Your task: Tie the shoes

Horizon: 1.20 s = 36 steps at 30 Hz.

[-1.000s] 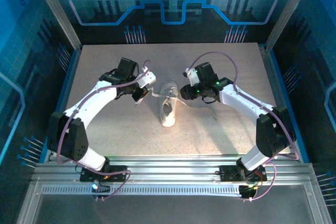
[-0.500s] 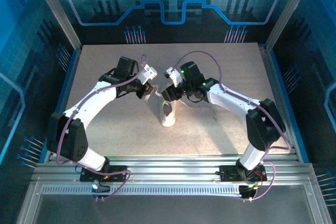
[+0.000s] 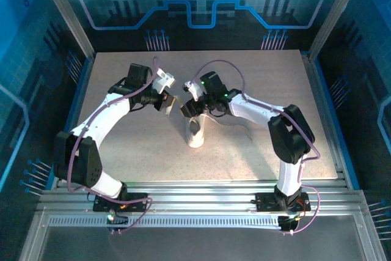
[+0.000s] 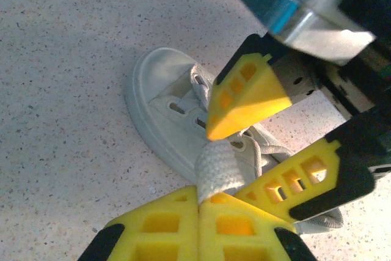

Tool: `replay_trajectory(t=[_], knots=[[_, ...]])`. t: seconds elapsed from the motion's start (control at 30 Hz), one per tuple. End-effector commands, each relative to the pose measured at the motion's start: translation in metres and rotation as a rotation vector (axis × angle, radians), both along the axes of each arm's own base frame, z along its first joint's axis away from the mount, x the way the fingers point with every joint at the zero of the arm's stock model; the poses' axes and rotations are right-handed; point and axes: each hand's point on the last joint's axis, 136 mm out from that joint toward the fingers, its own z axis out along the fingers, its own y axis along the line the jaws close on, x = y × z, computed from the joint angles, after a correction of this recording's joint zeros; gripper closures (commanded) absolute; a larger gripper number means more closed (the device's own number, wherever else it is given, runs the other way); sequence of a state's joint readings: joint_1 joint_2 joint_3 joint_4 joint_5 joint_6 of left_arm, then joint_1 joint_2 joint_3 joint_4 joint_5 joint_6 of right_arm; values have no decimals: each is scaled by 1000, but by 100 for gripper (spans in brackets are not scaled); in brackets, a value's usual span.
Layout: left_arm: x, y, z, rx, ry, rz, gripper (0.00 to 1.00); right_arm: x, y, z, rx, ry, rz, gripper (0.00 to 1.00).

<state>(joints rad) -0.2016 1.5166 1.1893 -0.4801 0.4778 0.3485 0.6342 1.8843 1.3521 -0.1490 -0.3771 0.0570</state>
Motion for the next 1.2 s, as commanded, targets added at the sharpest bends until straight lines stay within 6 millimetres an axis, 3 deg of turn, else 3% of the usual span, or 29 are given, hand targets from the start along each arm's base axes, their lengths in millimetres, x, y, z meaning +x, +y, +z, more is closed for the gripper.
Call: replay_trajectory(t=[0.0, 0.23, 0.47, 0.57, 0.73, 0.83, 0.97, 1.17], knots=[[3, -2, 33, -74, -50, 2, 100, 0, 9, -5, -10, 0, 42, 54], [-6, 1, 33, -96, -48, 1, 100, 11, 9, 5, 17, -33, 8, 67], [-13, 9, 19, -103, -24, 31, 100, 13, 9, 30, 81, -100, -9, 100], [-17, 11, 3, -91, 6, 47, 100, 12, 4, 37, 96, -115, -25, 100], [-26, 12, -19, -88, 56, 49, 67, 11, -2, 39, 105, -103, -43, 100], [-29, 14, -14, -75, 3, 40, 60, 9, -3, 39, 105, -95, -41, 100], [-26, 13, -1, -72, -88, 6, 57, 6, -5, 34, 97, -74, -39, 100], [-18, -12, 3, -103, -228, -136, 59, 7, -11, 30, 94, -43, -52, 100]])
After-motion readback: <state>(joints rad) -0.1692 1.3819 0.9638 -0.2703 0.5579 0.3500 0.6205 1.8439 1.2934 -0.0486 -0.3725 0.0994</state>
